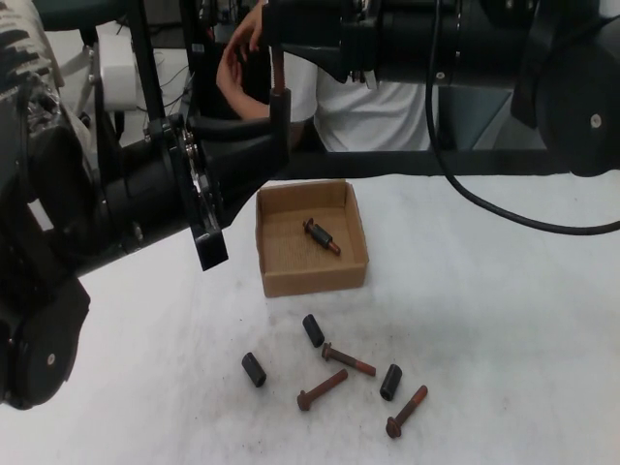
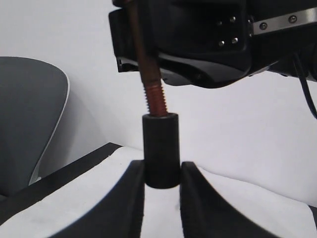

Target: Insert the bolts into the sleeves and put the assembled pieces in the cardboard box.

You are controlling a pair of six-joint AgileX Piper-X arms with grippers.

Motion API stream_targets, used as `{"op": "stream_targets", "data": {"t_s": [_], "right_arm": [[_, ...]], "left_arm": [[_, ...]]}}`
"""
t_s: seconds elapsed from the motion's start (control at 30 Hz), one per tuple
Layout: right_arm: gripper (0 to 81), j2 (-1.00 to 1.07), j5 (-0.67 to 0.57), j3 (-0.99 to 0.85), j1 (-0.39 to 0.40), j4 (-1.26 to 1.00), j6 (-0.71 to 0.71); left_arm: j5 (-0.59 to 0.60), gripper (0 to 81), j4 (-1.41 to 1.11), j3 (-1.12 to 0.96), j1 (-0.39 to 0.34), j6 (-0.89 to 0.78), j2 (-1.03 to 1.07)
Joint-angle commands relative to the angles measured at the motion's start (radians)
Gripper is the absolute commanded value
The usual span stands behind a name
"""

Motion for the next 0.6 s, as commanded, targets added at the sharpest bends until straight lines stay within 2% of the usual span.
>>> {"op": "stream_targets", "data": {"t_s": [0.0,0.13,0.3,0.37,0.43,0.53,0.57], "right_arm": [[0.8,-0.013,0.017,0.000,0.002,0.011,-0.010],[0.8,-0.013,0.012,0.000,0.002,0.011,-0.012],[0.5,-0.013,-0.075,0.000,0.002,0.011,-0.015],[3.8,-0.013,-0.083,0.000,0.002,0.011,-0.020],[15.7,-0.013,-0.090,0.000,0.002,0.011,-0.015],[43.1,-0.013,-0.078,0.000,0.002,0.025,0.025],[48.7,-0.013,-0.063,0.000,0.002,0.037,0.041]], "left_arm": [[-0.001,0.2,-0.027,-0.008,-0.004,-0.003,-0.003],[-0.001,0.2,-0.027,-0.008,-0.004,-0.003,-0.003],[-0.001,0.2,-0.027,-0.008,-0.004,-0.003,-0.003],[-0.001,0.2,-0.027,-0.008,-0.004,-0.003,-0.003],[-0.001,0.2,-0.027,-0.008,-0.004,-0.003,-0.003],[-0.001,0.2,-0.027,-0.008,-0.004,-0.003,-0.003],[-0.001,0.2,-0.027,-0.008,-0.004,-0.003,-0.003]]}}
